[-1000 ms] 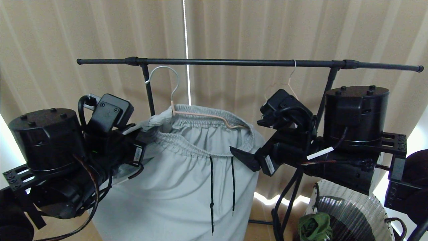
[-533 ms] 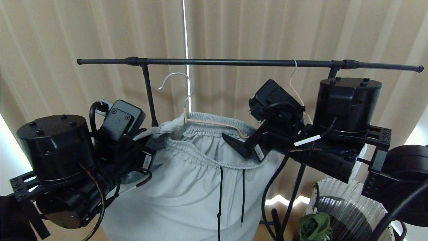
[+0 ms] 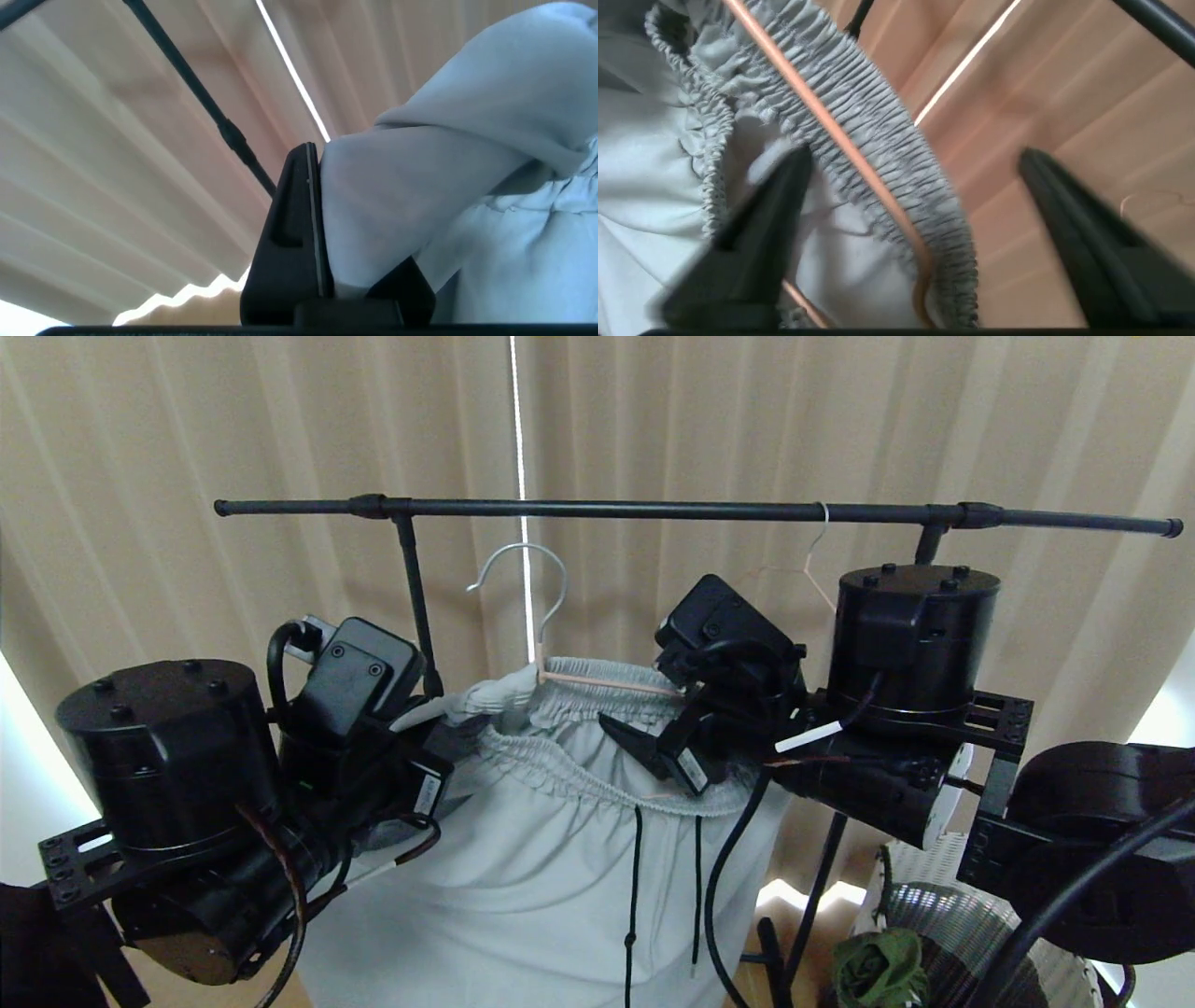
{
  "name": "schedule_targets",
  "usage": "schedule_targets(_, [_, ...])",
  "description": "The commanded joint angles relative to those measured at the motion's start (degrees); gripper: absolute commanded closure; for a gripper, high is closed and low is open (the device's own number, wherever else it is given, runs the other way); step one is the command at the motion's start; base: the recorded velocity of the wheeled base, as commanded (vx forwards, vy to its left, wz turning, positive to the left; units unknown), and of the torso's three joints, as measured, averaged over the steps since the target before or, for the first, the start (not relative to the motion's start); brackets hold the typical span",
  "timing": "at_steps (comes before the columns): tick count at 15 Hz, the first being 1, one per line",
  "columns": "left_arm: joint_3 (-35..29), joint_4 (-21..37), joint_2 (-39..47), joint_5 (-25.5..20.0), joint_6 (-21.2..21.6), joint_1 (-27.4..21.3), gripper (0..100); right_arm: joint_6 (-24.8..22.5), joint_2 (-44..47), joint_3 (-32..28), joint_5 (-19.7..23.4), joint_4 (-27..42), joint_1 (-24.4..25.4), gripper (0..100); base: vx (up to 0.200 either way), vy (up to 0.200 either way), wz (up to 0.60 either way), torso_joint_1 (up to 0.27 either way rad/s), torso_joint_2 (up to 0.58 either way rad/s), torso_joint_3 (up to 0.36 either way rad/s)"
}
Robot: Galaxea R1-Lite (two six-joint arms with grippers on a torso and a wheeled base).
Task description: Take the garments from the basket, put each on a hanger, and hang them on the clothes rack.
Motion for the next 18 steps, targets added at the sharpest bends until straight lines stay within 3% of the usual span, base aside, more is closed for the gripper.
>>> schedule_targets(1, [0.2, -0.6, -0.2, 0.0, 0.0, 0.0, 100, 0.0, 0.3, 0.0, 0.0, 0.0, 0.0, 100, 0.0, 0.0, 0.0, 0.0, 0.0, 0.0])
schedule_targets(10, [1.9, -6.0, 0.5, -0.1, 0.0, 0.0, 100, 0.1, -0.2, 0.1, -0.1, -0.1, 0.0, 100, 0.0, 0.0, 0.0, 0.0, 0.0, 0.0])
schedule_targets(16, [2.8, -6.1, 0.0, -0.2, -0.2, 0.0, 100, 0.1, -1.3, 0.6, -0.3, -0.1, -0.1, 100, 0.0, 0.0, 0.0, 0.0, 0.0, 0.0])
schedule_targets(18, [2.9, -6.1, 0.0, -2.1, -0.4, -0.1, 100, 0.1, -1.4, 0.8, -0.3, -0.1, -0.1, 100, 0.0, 0.0, 0.0, 0.0, 0.0, 0.0])
